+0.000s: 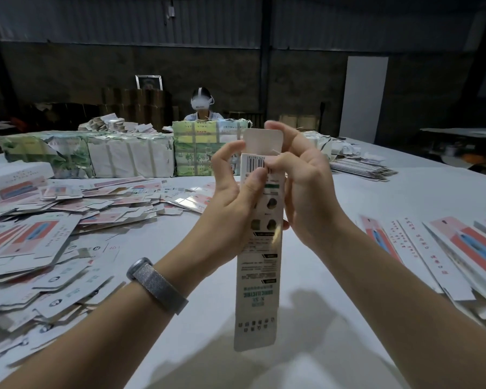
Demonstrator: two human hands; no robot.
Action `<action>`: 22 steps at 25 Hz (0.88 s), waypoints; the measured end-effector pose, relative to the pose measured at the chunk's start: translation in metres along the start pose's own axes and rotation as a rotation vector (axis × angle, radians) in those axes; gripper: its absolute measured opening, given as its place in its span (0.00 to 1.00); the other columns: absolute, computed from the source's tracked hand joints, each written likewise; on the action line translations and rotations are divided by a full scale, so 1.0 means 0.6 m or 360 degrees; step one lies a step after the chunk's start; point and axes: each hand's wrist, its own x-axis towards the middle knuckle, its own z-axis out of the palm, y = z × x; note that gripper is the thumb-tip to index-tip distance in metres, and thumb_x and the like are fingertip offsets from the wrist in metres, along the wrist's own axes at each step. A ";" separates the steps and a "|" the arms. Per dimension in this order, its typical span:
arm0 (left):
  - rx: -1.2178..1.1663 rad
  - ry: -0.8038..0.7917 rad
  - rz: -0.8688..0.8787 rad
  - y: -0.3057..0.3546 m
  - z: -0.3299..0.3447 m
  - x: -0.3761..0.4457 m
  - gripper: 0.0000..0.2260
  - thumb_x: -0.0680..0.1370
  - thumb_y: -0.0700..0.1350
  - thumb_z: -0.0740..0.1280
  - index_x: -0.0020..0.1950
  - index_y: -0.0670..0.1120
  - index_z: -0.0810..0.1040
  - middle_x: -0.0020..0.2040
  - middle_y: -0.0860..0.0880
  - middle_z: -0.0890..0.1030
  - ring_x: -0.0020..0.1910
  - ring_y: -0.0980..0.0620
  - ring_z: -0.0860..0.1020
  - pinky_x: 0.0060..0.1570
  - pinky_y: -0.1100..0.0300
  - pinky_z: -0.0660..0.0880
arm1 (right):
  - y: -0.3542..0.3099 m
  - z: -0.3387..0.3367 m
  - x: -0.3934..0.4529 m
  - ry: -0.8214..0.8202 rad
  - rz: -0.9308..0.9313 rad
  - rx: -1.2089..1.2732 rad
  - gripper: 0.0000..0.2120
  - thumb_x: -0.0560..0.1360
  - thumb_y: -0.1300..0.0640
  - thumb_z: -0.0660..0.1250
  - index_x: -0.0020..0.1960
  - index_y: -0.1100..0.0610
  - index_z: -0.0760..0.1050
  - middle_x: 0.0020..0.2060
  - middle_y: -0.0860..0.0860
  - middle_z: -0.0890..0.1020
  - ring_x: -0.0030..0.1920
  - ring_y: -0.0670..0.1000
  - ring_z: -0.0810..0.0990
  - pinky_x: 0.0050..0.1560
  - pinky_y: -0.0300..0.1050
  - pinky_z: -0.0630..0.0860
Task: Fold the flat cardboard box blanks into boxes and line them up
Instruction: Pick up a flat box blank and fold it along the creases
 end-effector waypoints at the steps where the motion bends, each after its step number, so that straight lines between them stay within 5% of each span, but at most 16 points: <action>1: -0.0024 0.0012 -0.0005 -0.001 0.001 0.000 0.15 0.84 0.52 0.58 0.64 0.70 0.59 0.52 0.46 0.85 0.45 0.40 0.86 0.41 0.44 0.83 | 0.000 0.001 -0.001 -0.0003 -0.0016 -0.0045 0.15 0.71 0.61 0.63 0.56 0.52 0.78 0.46 0.51 0.84 0.43 0.51 0.84 0.38 0.49 0.82; 4: -0.0033 0.0061 -0.0014 -0.003 -0.001 0.001 0.17 0.83 0.53 0.59 0.67 0.71 0.59 0.49 0.48 0.86 0.44 0.41 0.86 0.40 0.43 0.83 | 0.004 0.003 -0.006 0.0055 -0.0108 -0.0245 0.08 0.72 0.58 0.63 0.47 0.55 0.81 0.36 0.51 0.82 0.36 0.52 0.82 0.32 0.58 0.78; 8: 0.0093 0.0077 0.0013 -0.006 -0.007 -0.002 0.16 0.83 0.53 0.59 0.68 0.67 0.60 0.45 0.44 0.85 0.39 0.39 0.85 0.37 0.41 0.83 | 0.003 0.002 -0.003 0.0062 -0.0067 -0.0199 0.10 0.75 0.51 0.65 0.41 0.53 0.82 0.34 0.54 0.80 0.37 0.58 0.80 0.39 0.62 0.72; 12: 0.0148 0.0088 0.0087 -0.004 -0.005 -0.002 0.15 0.82 0.52 0.61 0.66 0.65 0.61 0.41 0.43 0.84 0.33 0.41 0.84 0.32 0.50 0.82 | 0.001 0.004 0.000 -0.0018 -0.0053 -0.0176 0.09 0.75 0.55 0.64 0.46 0.52 0.83 0.39 0.52 0.84 0.39 0.52 0.83 0.39 0.59 0.78; 22: 0.0149 0.0044 0.0091 -0.003 -0.002 -0.003 0.17 0.82 0.51 0.61 0.68 0.66 0.61 0.42 0.38 0.82 0.34 0.38 0.84 0.32 0.51 0.82 | -0.005 -0.004 0.006 0.0009 -0.0140 -0.0384 0.11 0.79 0.59 0.62 0.49 0.57 0.84 0.45 0.60 0.83 0.41 0.55 0.84 0.38 0.56 0.81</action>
